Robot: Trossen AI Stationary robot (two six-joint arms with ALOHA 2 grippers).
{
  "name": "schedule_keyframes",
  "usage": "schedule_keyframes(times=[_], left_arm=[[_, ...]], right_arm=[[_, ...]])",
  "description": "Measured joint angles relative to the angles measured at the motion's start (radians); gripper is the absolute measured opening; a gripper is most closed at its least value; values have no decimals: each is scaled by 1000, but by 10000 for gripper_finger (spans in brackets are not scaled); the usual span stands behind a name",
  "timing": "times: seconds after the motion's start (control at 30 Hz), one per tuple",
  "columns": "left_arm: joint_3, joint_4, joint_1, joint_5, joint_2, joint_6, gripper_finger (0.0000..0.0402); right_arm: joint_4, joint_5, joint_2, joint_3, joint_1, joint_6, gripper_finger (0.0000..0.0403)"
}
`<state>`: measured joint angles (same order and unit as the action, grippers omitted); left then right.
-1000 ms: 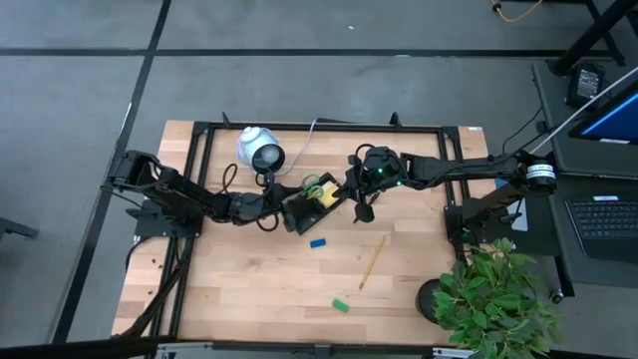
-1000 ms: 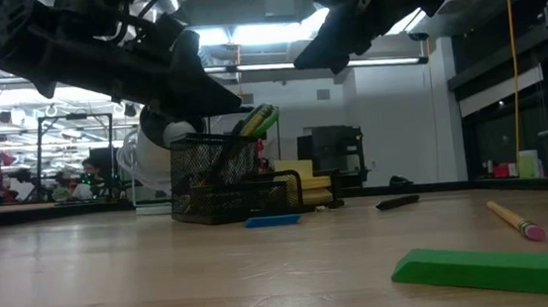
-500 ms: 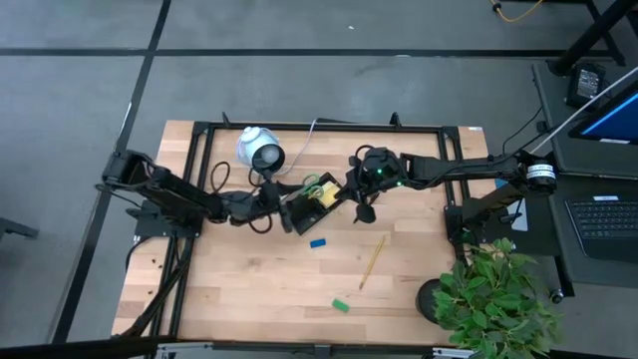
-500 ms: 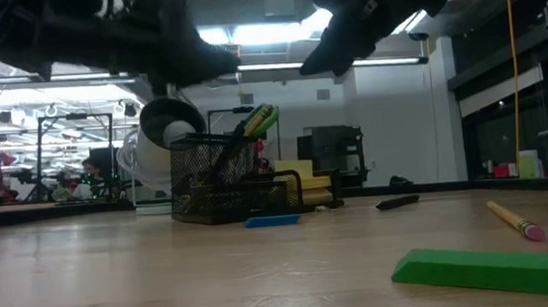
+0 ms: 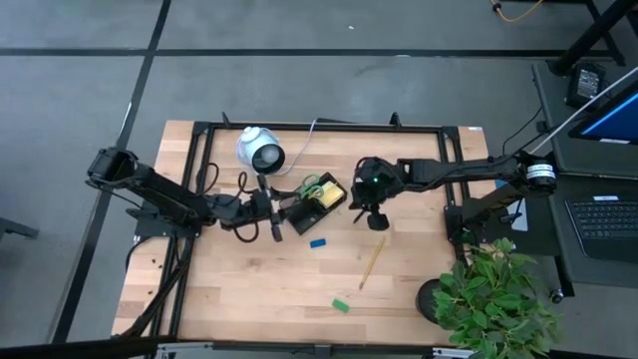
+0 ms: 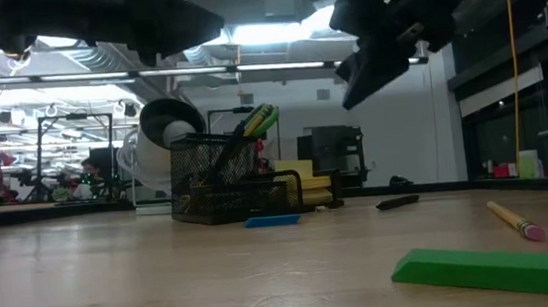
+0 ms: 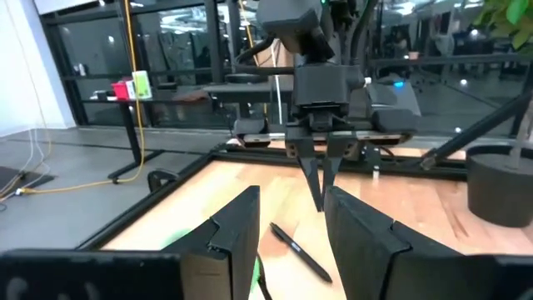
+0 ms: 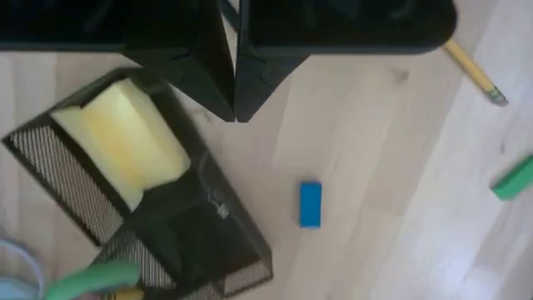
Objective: Pick and place office supplies into organizer
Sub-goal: Put the black pen into the black desk organizer
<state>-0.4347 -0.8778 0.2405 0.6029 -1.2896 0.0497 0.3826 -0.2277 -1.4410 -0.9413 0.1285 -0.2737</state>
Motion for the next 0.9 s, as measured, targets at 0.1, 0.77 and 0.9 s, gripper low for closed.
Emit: schedule_keyframes(times=[0.1, 0.77, 0.9], left_arm=[[0, 2, 6, 0, 0, -5, 132], [0, 0, 8, -27, 0, -73, 132], [0, 1, 8, -27, 0, -73, 132]], right_arm=[[41, 25, -6, 0, -14, -4, 17], [115, 219, -290, 0, -68, -131, 152], [125, 232, -311, -2, -68, -169, 158]])
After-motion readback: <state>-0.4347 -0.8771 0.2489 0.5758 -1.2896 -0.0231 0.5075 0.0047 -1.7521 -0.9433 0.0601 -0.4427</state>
